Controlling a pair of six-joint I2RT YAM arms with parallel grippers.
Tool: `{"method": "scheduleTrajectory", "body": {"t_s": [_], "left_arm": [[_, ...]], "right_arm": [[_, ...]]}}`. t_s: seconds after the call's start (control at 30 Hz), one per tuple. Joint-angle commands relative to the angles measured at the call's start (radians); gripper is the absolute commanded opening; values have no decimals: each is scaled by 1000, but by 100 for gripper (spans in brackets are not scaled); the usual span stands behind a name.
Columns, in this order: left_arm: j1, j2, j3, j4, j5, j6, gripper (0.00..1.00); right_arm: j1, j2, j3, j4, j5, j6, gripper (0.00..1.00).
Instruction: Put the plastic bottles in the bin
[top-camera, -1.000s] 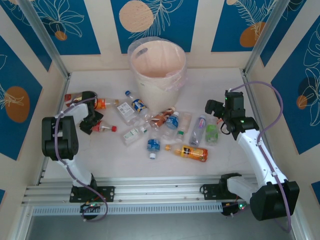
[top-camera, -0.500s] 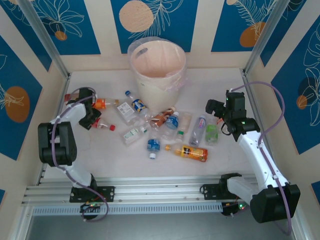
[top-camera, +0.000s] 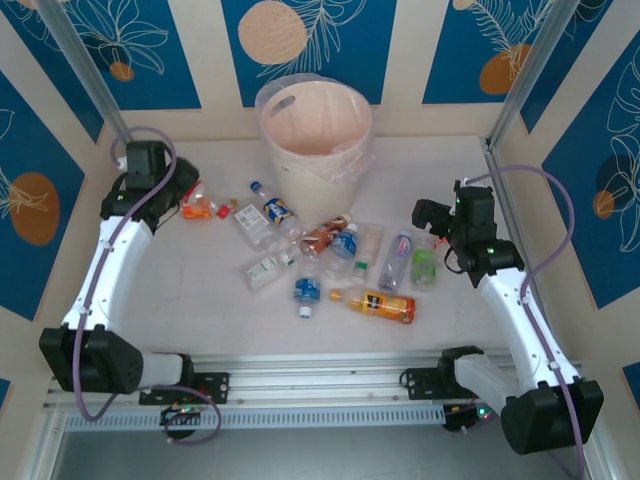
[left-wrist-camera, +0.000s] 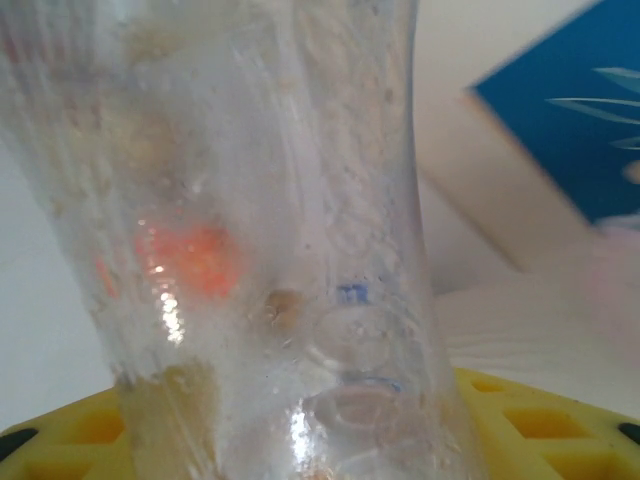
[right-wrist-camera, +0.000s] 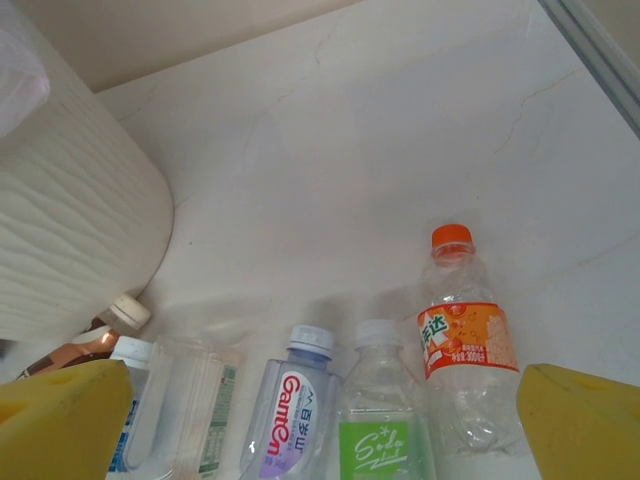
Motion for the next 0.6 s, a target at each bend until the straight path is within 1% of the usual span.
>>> {"method": "scheduleTrajectory", "body": {"t_s": [0.0, 0.1, 0.17, 0.3, 0.33, 0.37, 0.43, 0.57], "left_arm": [[-71, 27, 115, 60, 16, 69, 55], [-127, 70, 208, 102, 30, 92, 54], [-158, 104, 274, 100, 52, 99, 54], [-210, 142, 350, 107, 110, 100, 54], [-223, 146, 354, 118, 127, 96, 54], [-234, 149, 357, 128, 145, 88, 54], [-250, 151, 356, 147, 172, 74, 54], [-268, 152, 354, 175, 216, 42, 54]], "right_arm": [[5, -35, 37, -37, -58, 31, 99], [11, -58, 67, -43, -164, 38, 99], [24, -79, 91, -39, -263, 41, 99], [83, -105, 142, 7, -465, 62, 99], [113, -104, 159, 27, -500, 71, 100], [149, -94, 179, 46, -522, 81, 98], [232, -60, 223, 72, -536, 93, 95], [383, 76, 336, 127, -558, 119, 97]]}}
